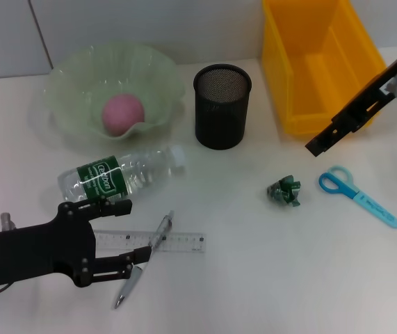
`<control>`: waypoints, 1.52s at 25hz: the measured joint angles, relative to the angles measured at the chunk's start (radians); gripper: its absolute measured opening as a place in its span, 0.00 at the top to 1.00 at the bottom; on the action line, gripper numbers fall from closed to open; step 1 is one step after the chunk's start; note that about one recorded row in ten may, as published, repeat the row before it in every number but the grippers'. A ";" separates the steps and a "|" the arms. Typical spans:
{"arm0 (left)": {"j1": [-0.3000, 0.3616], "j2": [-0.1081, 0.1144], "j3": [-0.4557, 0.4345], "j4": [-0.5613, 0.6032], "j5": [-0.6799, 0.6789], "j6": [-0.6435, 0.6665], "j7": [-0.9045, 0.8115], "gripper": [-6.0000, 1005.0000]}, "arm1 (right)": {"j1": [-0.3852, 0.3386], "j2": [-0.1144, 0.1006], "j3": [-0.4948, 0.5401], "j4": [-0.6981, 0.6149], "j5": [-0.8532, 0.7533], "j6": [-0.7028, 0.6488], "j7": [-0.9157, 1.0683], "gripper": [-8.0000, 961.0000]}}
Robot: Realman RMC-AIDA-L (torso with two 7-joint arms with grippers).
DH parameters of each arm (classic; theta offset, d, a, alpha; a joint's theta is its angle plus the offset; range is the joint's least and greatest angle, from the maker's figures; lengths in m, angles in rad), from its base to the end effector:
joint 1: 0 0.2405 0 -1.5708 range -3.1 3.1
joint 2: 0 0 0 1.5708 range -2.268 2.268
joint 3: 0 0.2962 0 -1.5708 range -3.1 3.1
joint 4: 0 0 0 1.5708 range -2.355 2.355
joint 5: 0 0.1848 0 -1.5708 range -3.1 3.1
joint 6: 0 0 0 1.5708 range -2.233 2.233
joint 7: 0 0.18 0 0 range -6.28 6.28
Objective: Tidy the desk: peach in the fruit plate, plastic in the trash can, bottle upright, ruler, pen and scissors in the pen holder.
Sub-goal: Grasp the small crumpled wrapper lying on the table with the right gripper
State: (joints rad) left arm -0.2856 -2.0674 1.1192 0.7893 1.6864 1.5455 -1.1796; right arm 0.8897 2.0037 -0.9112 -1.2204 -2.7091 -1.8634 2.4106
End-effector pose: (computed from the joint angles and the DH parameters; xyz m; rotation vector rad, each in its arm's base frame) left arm -0.2728 0.2737 -0.0666 -2.8152 -0.3167 -0.7163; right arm 0.1978 0.4035 0.0232 -2.6126 1.0203 -0.4524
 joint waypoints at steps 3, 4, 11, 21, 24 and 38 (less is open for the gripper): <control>0.001 0.000 -0.003 -0.005 -0.003 -0.002 0.000 0.19 | 0.043 0.021 -0.067 0.034 -0.031 0.015 0.027 0.14; 0.001 -0.001 -0.006 -0.006 -0.005 -0.002 0.000 0.19 | 0.043 0.021 -0.067 0.034 -0.031 0.015 0.027 0.14; -0.002 -0.004 0.003 -0.013 -0.009 -0.007 0.013 0.19 | 0.077 0.075 -0.224 0.077 -0.096 0.109 0.100 0.14; -0.010 -0.005 0.017 -0.043 -0.010 -0.024 0.078 0.19 | 0.100 0.077 -0.291 0.270 -0.100 0.243 0.151 0.14; -0.013 -0.005 0.017 -0.046 -0.010 -0.026 0.085 0.19 | 0.104 0.077 -0.295 0.312 -0.102 0.270 0.159 0.14; -0.017 -0.005 0.021 -0.048 -0.011 -0.027 0.103 0.19 | 0.109 0.078 -0.298 0.397 -0.106 0.341 0.160 0.14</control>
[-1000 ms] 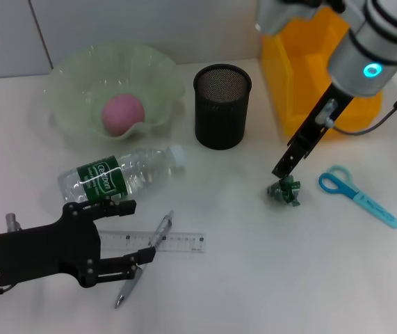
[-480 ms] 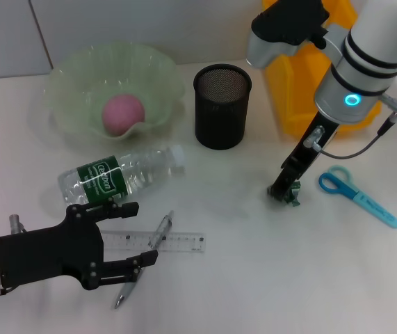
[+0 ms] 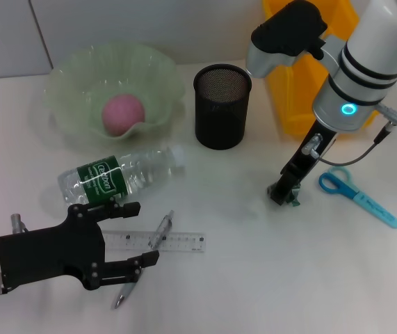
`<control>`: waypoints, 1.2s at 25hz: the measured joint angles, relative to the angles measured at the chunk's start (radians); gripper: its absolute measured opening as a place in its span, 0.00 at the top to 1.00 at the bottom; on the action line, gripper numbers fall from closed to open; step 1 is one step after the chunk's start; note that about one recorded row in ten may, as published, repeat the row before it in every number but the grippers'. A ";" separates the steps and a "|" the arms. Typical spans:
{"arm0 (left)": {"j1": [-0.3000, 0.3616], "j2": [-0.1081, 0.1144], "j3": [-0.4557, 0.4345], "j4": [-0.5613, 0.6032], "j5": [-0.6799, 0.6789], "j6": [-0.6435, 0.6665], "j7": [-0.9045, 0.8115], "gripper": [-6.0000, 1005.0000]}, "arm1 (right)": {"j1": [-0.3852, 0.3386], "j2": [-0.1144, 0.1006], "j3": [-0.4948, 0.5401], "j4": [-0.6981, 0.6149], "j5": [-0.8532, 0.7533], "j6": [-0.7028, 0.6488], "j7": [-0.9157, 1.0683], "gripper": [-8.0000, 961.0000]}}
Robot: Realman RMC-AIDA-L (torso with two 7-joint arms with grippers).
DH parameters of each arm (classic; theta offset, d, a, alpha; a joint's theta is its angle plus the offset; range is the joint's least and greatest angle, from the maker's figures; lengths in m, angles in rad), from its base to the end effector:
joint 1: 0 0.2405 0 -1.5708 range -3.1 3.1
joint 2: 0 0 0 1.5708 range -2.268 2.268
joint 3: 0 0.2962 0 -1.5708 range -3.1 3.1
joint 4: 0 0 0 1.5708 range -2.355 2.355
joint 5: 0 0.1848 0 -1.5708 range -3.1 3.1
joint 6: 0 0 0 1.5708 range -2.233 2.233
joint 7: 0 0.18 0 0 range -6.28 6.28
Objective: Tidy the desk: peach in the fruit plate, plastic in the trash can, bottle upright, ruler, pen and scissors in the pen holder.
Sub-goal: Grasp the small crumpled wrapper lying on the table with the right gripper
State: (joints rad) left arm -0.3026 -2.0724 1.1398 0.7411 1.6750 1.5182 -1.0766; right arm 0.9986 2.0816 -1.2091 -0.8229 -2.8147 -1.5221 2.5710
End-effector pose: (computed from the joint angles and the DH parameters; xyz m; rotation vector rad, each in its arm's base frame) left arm -0.2723 0.2750 -0.0763 -2.8162 -0.2162 -0.7018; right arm 0.2115 0.4112 -0.0687 -2.5315 1.0119 -0.7847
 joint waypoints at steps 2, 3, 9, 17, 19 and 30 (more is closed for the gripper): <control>0.000 0.000 0.000 0.000 0.000 0.000 0.001 0.19 | 0.000 0.000 -0.001 0.011 0.000 0.008 0.000 0.14; 0.000 0.000 0.001 -0.001 0.000 0.000 0.001 0.19 | 0.001 0.000 -0.001 0.015 0.000 0.012 0.000 0.14; -0.001 -0.001 0.002 -0.022 -0.002 0.000 0.021 0.19 | -0.003 0.001 -0.001 0.024 0.000 0.033 0.000 0.14; -0.003 -0.002 0.005 -0.029 -0.009 0.002 0.029 0.19 | 0.001 0.002 -0.001 0.069 0.005 0.064 -0.004 0.14; -0.003 -0.002 0.005 -0.029 -0.009 0.002 0.029 0.19 | 0.001 0.001 -0.001 0.071 0.005 0.066 -0.005 0.14; -0.017 -0.002 0.019 -0.038 -0.009 0.001 0.033 0.19 | 0.000 0.005 -0.013 0.109 0.010 0.119 -0.006 0.19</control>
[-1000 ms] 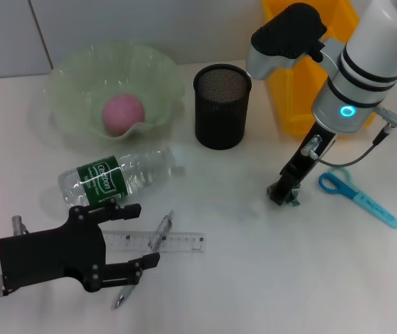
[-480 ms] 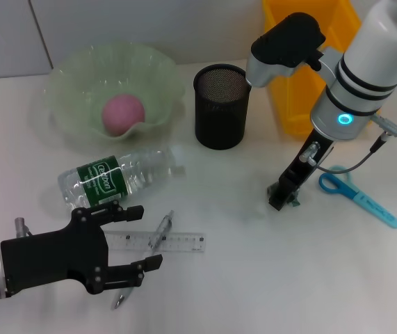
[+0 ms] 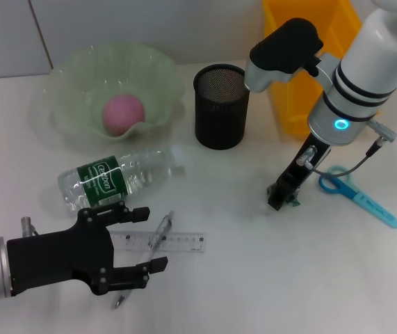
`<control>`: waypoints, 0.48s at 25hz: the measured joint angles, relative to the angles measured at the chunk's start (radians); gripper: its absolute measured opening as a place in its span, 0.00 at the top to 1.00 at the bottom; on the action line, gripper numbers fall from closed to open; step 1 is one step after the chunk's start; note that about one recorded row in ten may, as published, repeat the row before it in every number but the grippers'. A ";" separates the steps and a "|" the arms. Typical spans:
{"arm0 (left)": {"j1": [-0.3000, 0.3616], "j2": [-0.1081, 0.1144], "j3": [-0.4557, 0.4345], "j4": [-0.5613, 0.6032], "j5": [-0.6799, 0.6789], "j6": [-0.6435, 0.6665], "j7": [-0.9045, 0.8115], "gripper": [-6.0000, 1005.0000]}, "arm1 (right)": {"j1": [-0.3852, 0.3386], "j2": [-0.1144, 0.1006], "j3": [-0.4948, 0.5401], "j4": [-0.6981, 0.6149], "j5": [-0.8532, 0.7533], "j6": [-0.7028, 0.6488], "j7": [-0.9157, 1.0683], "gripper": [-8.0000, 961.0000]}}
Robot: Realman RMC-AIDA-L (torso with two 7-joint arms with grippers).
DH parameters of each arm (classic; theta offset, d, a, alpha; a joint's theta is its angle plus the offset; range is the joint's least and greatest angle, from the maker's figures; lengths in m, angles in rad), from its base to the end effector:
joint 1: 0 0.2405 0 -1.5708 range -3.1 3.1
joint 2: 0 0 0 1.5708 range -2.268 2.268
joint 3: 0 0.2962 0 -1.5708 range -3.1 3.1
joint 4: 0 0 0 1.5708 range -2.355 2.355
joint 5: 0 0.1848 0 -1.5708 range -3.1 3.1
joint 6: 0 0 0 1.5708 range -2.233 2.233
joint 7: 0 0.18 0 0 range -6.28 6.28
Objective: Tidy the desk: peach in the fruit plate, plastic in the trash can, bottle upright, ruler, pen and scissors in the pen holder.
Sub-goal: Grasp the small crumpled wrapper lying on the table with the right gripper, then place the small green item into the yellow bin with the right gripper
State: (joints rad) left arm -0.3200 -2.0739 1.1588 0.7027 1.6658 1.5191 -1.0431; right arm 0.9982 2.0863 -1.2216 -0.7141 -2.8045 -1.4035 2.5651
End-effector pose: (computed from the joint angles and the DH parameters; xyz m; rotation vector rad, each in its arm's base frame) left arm -0.2693 0.2733 -0.0833 -2.8382 -0.1909 -0.7170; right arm 0.2264 0.4127 -0.0834 -2.5156 1.0293 -0.7680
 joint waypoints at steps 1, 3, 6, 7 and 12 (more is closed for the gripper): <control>-0.003 0.000 0.000 -0.003 0.000 0.000 0.002 0.19 | 0.000 0.000 0.000 0.000 0.000 0.000 0.000 0.20; -0.007 0.000 0.000 -0.008 0.000 0.000 0.003 0.19 | 0.001 0.000 -0.001 0.005 0.000 0.003 -0.001 0.21; -0.011 0.000 0.000 -0.011 0.000 0.000 0.003 0.19 | -0.002 0.000 -0.003 0.001 0.009 0.008 -0.002 0.27; -0.011 0.000 0.000 -0.011 0.000 0.000 0.003 0.19 | -0.003 0.000 -0.003 -0.001 0.015 0.009 -0.003 0.31; -0.011 0.000 -0.001 -0.012 -0.001 0.000 0.003 0.19 | -0.004 -0.001 -0.009 0.003 0.034 0.014 -0.015 0.46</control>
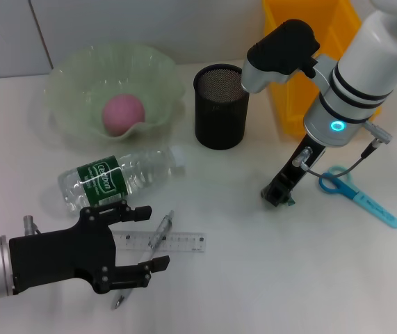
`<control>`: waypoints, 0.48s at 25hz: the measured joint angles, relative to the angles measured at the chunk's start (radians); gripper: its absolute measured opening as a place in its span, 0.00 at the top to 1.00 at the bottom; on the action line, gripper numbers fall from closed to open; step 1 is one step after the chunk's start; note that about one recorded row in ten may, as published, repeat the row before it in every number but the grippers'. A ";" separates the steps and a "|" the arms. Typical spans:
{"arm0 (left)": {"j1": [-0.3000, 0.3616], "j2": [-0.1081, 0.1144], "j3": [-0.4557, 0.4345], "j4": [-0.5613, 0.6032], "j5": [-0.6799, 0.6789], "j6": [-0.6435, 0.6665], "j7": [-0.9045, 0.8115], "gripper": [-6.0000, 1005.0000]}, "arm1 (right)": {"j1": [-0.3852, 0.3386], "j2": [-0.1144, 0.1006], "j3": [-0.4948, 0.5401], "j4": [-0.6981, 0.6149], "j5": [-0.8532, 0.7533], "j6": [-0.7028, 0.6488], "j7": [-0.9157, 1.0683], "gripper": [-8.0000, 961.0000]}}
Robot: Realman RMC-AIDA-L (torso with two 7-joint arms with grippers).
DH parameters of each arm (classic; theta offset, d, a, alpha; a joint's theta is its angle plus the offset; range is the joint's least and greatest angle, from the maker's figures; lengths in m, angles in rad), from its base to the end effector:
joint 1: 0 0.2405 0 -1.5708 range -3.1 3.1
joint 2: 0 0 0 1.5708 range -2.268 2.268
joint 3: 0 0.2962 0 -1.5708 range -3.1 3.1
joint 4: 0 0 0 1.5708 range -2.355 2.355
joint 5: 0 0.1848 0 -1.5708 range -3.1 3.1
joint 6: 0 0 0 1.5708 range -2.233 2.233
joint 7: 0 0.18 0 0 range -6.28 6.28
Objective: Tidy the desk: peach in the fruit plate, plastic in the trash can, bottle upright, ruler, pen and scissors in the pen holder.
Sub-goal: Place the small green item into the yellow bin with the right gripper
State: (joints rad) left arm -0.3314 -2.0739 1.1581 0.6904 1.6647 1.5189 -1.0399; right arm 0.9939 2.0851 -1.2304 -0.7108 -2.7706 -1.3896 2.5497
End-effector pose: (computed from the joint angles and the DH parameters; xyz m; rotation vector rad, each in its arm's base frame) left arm -0.2674 0.2751 -0.0844 -2.8420 -0.1878 -0.7227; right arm 0.2241 0.4125 -0.0870 -2.5414 1.0214 -0.7373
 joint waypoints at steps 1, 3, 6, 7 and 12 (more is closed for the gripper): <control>0.000 0.000 0.000 0.000 0.000 0.000 0.000 0.19 | -0.001 0.000 -0.002 0.000 0.000 0.001 0.000 0.48; -0.001 0.000 0.000 0.000 0.000 0.000 0.000 0.19 | -0.001 0.000 -0.002 -0.004 0.000 0.000 0.000 0.50; -0.002 0.000 0.000 0.000 0.000 0.000 0.000 0.19 | -0.004 -0.001 0.001 -0.021 0.000 -0.005 0.000 0.54; -0.002 0.000 0.000 0.000 0.000 0.000 0.000 0.19 | -0.006 -0.001 0.003 -0.028 0.000 -0.007 0.001 0.55; -0.002 0.000 0.006 0.000 0.000 0.000 0.000 0.19 | -0.021 -0.003 0.008 -0.087 -0.001 -0.026 0.009 0.60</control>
State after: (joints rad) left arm -0.3330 -2.0739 1.1646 0.6902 1.6643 1.5186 -1.0399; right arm 0.9731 2.0820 -1.2228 -0.7974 -2.7712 -1.4155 2.5589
